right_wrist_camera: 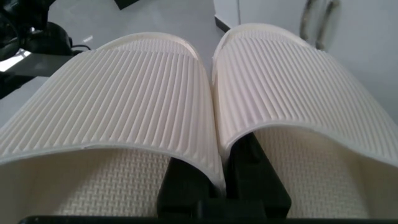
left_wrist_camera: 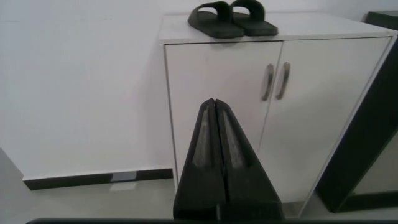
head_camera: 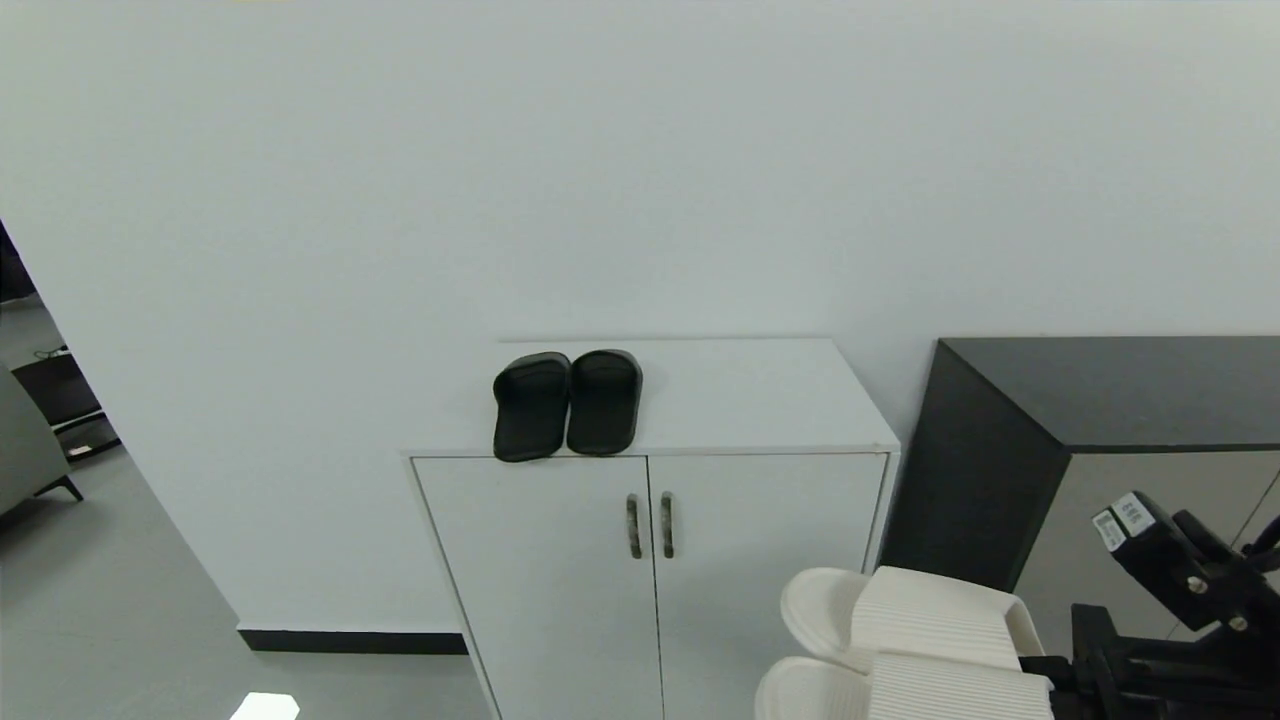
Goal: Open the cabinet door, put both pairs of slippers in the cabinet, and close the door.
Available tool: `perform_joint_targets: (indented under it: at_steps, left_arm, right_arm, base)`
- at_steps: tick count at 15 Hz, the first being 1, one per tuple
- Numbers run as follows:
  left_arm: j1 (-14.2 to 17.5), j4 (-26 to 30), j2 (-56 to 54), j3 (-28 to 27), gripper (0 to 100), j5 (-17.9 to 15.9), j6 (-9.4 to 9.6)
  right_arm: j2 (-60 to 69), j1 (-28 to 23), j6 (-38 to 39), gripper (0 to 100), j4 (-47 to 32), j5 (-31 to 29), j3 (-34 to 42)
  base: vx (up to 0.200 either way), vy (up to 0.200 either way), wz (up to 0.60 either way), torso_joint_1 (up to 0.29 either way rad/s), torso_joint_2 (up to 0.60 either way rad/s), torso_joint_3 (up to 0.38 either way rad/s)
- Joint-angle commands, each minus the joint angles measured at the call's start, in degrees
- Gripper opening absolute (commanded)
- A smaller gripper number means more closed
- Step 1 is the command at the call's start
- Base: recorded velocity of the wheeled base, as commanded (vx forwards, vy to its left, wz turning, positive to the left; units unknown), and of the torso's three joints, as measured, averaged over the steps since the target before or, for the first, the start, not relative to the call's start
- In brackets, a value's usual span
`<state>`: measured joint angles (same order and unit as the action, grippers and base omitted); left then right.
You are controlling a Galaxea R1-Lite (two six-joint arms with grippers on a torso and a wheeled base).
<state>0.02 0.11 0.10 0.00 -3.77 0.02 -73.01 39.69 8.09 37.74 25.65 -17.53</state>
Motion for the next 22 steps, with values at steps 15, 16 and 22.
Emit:
perform_joint_targets:
  at_steps: [15,16,22]
  left_arm:
    - [0.0,0.0,0.0,0.0,0,0.1,-0.2]
    - [0.0,0.0,0.0,0.0,0,0.1,-0.2]
    - [0.0,0.0,0.0,0.0,100,0.1,-0.2]
  right_arm:
    - [0.2,-0.1,0.0,0,0.1,0.0,0.1]
    - [0.2,-0.1,0.0,0,0.1,0.0,0.1]
    - [0.4,-0.1,0.0,0,0.1,0.0,0.1]
  base:
    - [0.0,0.0,0.0,-0.156,0.35,0.19]
    - [0.0,0.0,0.0,-0.217,0.5,0.286]
    - [0.0,0.0,0.0,-0.201,0.49,0.285]
